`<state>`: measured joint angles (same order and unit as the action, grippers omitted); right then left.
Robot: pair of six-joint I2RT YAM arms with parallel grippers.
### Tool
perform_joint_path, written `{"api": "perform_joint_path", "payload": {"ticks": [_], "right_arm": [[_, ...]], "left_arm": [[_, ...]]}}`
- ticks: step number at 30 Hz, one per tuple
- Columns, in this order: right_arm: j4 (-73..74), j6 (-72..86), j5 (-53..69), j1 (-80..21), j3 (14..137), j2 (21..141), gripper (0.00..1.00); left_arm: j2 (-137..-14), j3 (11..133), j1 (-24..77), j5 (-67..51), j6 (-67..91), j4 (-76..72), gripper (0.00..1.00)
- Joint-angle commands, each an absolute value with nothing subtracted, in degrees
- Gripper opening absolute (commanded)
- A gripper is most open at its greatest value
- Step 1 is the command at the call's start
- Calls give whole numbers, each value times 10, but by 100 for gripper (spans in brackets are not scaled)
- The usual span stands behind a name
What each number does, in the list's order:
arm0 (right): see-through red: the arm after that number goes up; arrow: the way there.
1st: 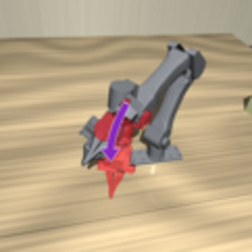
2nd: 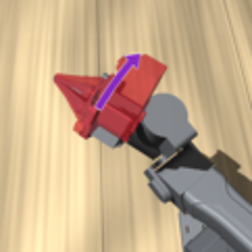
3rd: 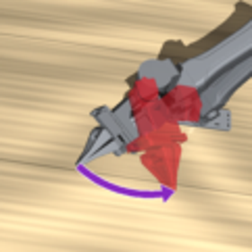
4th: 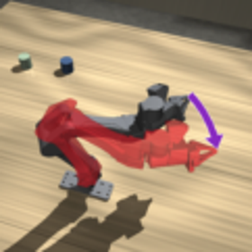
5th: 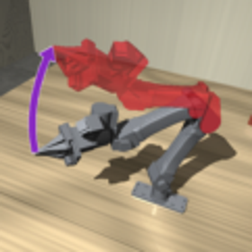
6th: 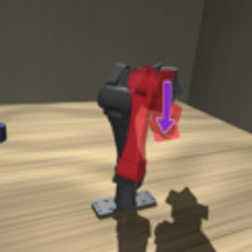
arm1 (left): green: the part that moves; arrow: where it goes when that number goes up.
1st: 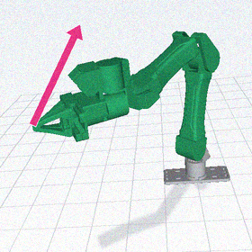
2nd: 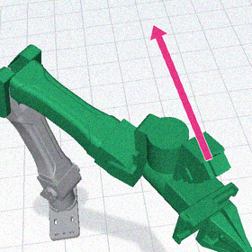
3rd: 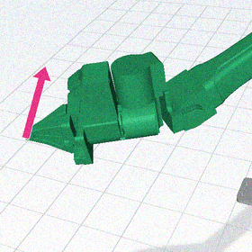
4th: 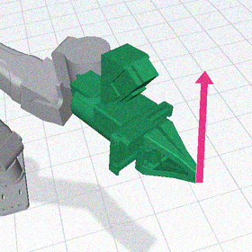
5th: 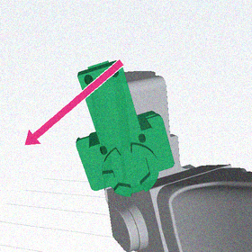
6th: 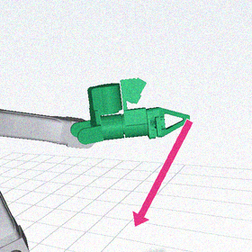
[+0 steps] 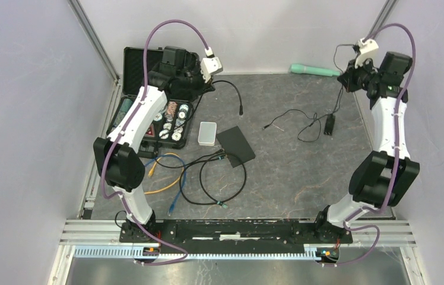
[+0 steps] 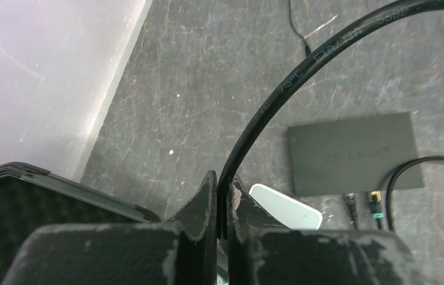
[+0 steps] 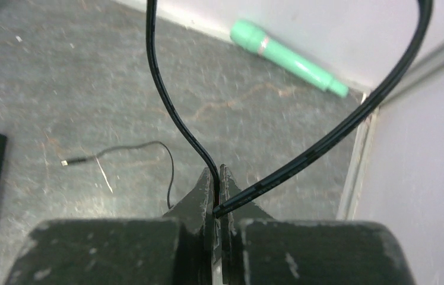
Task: Pull the plug from the switch port
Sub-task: Place the connector at the center of the board.
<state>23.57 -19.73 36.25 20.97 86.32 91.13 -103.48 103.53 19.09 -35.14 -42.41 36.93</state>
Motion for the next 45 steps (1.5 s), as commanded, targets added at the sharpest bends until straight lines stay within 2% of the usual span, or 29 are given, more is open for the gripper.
{"api": "perform_joint_path", "payload": {"ticks": [1,7,16,26,29,36,45], "right_arm": [[188,-139,382,191,969,949,0],[147,-97,350,156,1045,1050,0],[85,-55,342,121,1070,1142,0],[44,-90,329,99,897,1087,0],[46,-90,314,86,888,1109,4],[58,-54,299,78,957,1196,9],[16,22,214,74,974,1232,17]], "left_arm": [[-989,1048,197,-386,-306,319,2],[-964,1047,207,-406,-268,318,2],[-952,1032,214,-401,-276,318,2],[-951,1016,221,-401,-282,318,2],[-952,1011,224,-400,-272,309,2],[-965,1001,233,-393,-200,272,2],[-972,982,248,-386,-158,234,2]]}}
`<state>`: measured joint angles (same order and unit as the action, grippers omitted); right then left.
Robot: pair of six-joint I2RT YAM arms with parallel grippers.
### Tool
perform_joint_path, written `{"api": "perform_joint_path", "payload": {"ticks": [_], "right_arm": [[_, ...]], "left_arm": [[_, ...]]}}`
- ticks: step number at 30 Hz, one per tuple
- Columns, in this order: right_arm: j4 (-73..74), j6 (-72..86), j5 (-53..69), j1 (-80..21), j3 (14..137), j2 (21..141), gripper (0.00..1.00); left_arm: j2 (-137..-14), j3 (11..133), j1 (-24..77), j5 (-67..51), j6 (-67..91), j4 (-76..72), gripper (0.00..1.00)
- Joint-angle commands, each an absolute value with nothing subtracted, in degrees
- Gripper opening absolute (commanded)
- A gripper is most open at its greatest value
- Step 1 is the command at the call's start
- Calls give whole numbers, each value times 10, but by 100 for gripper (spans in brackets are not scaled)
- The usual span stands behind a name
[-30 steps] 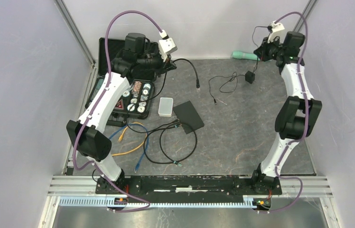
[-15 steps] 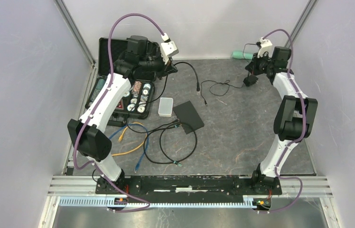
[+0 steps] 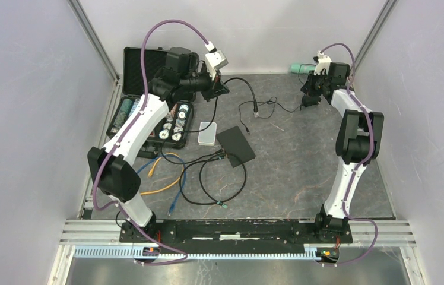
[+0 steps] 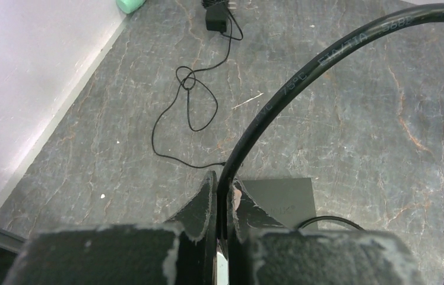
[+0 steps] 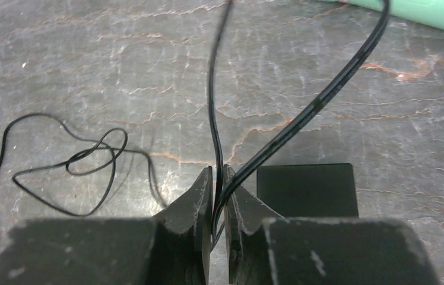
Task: Pull the plug from the switch port
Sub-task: Place the connector at the center of the board.
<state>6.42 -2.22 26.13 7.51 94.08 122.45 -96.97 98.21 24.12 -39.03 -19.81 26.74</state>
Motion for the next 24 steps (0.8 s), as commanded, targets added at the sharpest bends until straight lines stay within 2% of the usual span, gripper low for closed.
{"api": "perform_joint_path", "payload": {"ticks": [1,6,11,16,18,24], "right_arm": [[11,26,209,74,977,1235,18],[16,35,189,69,1011,1258,31],[25,30,205,67,1006,1240,58],[-29,-15,221,62,903,1144,86],[-47,-35,232,57,859,1102,88],[-28,-112,265,5,782,1036,80]], "left_arm": [[-972,981,249,-386,-158,233,2],[-978,982,254,-381,-157,233,2],[-982,982,257,-380,-149,229,2],[-979,983,257,-375,-150,230,2],[-973,982,257,-373,-153,235,2],[-954,959,257,-369,-156,234,2]]}}
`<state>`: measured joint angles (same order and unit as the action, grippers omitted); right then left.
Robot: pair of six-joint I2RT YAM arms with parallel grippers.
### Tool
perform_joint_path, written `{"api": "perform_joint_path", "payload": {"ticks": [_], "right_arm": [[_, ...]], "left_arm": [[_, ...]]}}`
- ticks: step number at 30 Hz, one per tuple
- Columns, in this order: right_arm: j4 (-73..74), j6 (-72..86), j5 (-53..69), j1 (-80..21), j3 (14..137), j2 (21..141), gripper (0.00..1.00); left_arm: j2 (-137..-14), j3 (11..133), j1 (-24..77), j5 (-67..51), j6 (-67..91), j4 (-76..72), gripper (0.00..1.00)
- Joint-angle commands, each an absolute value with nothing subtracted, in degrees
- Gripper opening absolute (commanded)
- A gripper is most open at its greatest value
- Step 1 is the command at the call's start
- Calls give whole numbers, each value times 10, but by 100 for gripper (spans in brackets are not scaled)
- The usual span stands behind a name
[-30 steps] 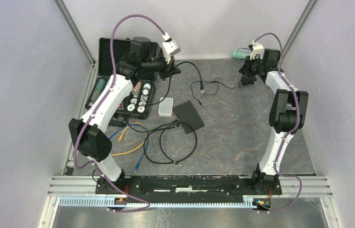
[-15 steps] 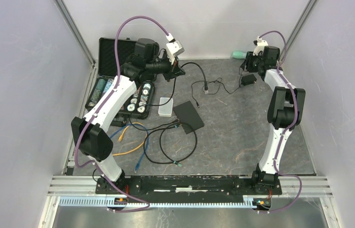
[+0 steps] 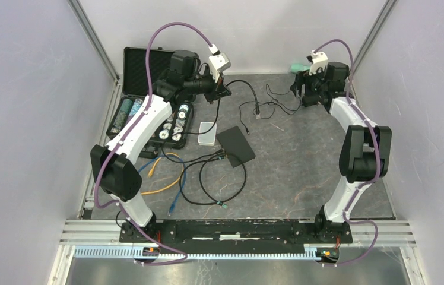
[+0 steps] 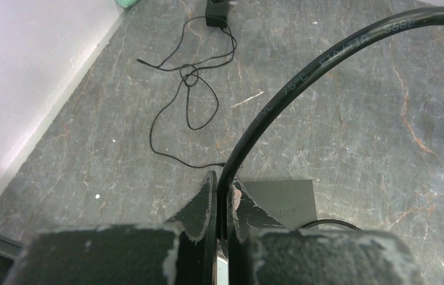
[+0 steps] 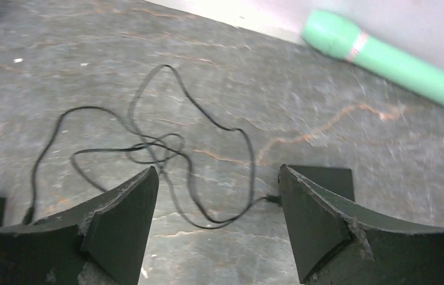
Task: Pull the plug from the switch port
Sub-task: Place the connector at the center of the board.
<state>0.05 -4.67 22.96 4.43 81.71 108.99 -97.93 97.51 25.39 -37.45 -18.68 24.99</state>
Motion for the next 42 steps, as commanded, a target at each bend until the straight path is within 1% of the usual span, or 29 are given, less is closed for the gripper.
{"api": "perform_joint_path", "payload": {"ticks": [1,5,8,13,18,21,25,31,33,35,38,42], "right_arm": [[-24,-121,268,-9,772,1033,78],[-12,-158,270,-76,734,1030,72],[-2,-167,273,-120,730,1052,67],[-2,-140,311,-149,734,1081,64],[-1,-122,418,-151,719,1069,71],[14,-134,427,-167,695,1051,73],[32,-158,391,-206,686,1043,75],[35,-171,310,-266,697,1052,82],[38,-168,273,-279,697,1053,84],[41,-159,243,-286,694,1052,87],[36,-160,204,-301,679,1038,91],[21,-166,152,-333,666,1026,93]], "left_arm": [[-951,953,257,-370,-154,232,2],[-941,938,257,-374,-146,224,2],[-938,934,257,-374,-143,223,2],[-929,919,257,-378,-120,211,2],[-912,892,257,-374,-73,184,2],[-902,897,256,-325,-50,210,2],[-872,878,241,-255,-56,264,2],[-787,778,152,-218,-43,293,2],[-762,749,131,-185,-64,308,6],[-739,719,129,-129,-99,318,9],[-709,670,122,-81,-122,317,12],[-695,642,110,-24,-136,332,18]]}}
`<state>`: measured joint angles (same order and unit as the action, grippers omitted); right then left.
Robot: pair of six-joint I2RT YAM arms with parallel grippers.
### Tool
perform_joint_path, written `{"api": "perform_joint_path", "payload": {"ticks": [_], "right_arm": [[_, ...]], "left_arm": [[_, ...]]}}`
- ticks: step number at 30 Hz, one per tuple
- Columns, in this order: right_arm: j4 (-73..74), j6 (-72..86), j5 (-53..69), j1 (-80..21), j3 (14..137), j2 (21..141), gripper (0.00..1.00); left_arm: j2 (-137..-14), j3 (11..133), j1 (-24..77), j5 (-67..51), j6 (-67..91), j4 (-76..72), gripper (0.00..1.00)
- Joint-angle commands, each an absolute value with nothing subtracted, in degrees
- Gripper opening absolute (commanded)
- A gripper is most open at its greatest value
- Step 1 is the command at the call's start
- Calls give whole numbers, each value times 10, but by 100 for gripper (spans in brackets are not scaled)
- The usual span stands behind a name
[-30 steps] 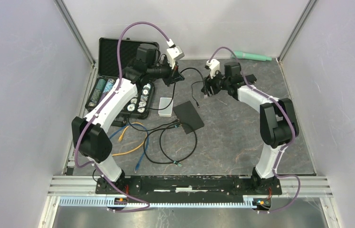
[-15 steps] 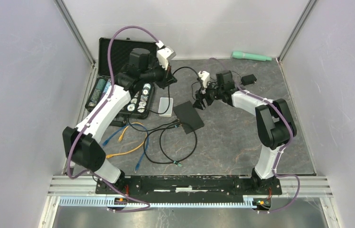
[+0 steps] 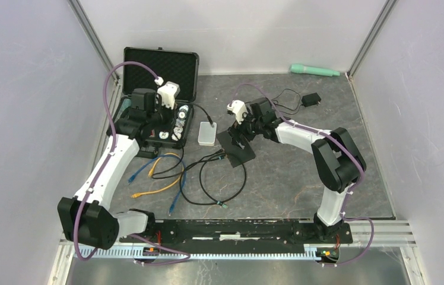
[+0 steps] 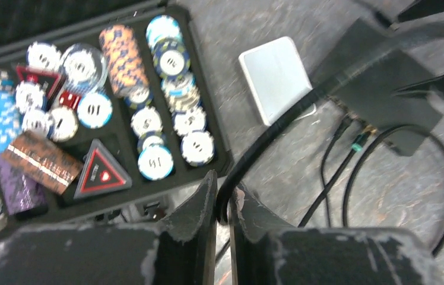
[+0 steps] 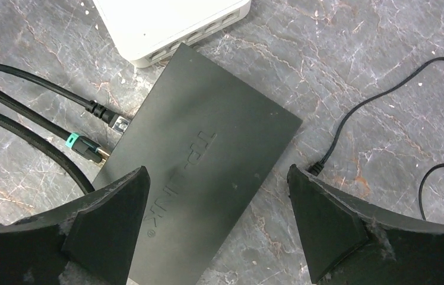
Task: Pull the plug from the switch port
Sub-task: Place the connector at the center of the board.
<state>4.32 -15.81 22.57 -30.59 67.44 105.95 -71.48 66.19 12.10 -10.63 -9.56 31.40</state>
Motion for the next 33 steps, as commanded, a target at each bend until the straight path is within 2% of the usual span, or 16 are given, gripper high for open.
{"api": "perform_joint_path", "payload": {"ticks": [1,3,6,9,11,13,18,23,28,33], "right_arm": [[18,-161,147,-339,668,1026,93],[9,-144,148,-343,669,1029,93],[4,-120,159,-349,665,1029,94],[-14,-113,150,-362,661,1031,95],[-15,-116,144,-370,659,1034,96],[-15,-118,134,-376,663,1041,96],[-6,-125,125,-383,671,1064,96],[-2,-132,116,-384,664,1077,96],[17,-144,75,-383,643,1070,95],[7,-135,59,-359,594,1038,93]], "left_arm": [[-696,640,105,-17,-138,340,21],[-697,639,93,-5,-130,349,27],[-703,634,87,34,-140,353,49],[-711,631,85,53,-156,357,63],[-712,633,84,46,-157,358,84],[-712,641,84,39,-152,355,98],[-696,664,85,3,-138,328,100],[-682,673,85,-113,-131,281,100],[-733,679,104,-250,-111,275,96],[-800,653,156,-261,-66,228,92]]}}
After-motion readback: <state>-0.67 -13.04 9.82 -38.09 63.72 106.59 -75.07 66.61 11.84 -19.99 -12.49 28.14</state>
